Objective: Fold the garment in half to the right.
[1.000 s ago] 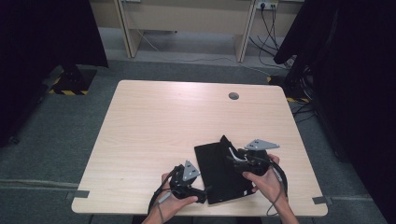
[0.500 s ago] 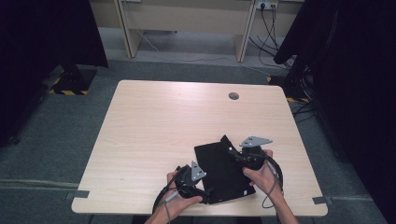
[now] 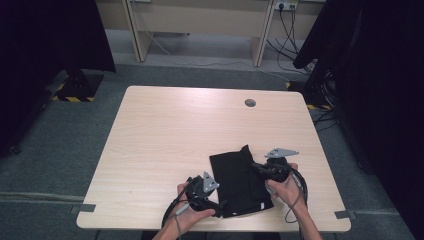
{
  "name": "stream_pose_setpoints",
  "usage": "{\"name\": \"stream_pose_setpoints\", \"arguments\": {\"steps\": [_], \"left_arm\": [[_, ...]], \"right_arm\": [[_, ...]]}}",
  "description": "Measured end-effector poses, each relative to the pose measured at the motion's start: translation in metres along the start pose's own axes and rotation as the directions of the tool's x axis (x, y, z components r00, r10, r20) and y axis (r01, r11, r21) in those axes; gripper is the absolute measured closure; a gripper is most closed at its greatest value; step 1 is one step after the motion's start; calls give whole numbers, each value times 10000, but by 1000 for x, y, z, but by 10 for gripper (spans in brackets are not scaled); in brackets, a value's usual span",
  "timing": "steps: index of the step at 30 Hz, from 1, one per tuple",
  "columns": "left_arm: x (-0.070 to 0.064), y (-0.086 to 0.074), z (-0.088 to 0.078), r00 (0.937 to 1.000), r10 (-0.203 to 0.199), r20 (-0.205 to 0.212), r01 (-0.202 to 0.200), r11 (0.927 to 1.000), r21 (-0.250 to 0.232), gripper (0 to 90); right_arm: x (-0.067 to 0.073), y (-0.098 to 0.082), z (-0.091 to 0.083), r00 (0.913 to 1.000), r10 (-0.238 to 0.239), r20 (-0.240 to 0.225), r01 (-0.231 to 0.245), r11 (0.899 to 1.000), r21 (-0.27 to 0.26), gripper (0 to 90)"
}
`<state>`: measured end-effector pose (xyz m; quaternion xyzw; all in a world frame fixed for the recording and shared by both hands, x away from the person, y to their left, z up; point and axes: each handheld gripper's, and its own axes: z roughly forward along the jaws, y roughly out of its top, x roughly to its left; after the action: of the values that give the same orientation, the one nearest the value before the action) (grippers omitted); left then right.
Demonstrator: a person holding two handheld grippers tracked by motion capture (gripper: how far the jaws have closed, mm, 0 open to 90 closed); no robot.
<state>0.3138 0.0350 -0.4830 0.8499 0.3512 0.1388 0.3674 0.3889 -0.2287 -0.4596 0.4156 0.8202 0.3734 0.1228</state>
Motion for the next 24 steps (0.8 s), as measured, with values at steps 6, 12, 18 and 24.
{"name": "stream_pose_setpoints", "arguments": {"steps": [6, 12, 18, 24], "left_arm": [[2, 0, 0, 10000, -4, -2, 4, 10000, 19, 32], [3, 0, 0, 10000, -31, -19, 31, 10000, -14, 30], [3, 0, 0, 10000, -40, -23, 40, 10000, -11, 30], [3, 0, 0, 10000, -40, -26, 40, 10000, -12, 30]], "right_arm": [[5, 4, -13, 9981, 74, 611, -59, 9997, -243, 607], [38, 1, -45, 9966, -692, 445, 719, 9954, -638, 532], [72, -20, -58, 9894, -1444, 162, 1450, 9887, -389, 555], [77, -43, -58, 9863, -1637, 227, 1641, 9863, -166, 594]]}}
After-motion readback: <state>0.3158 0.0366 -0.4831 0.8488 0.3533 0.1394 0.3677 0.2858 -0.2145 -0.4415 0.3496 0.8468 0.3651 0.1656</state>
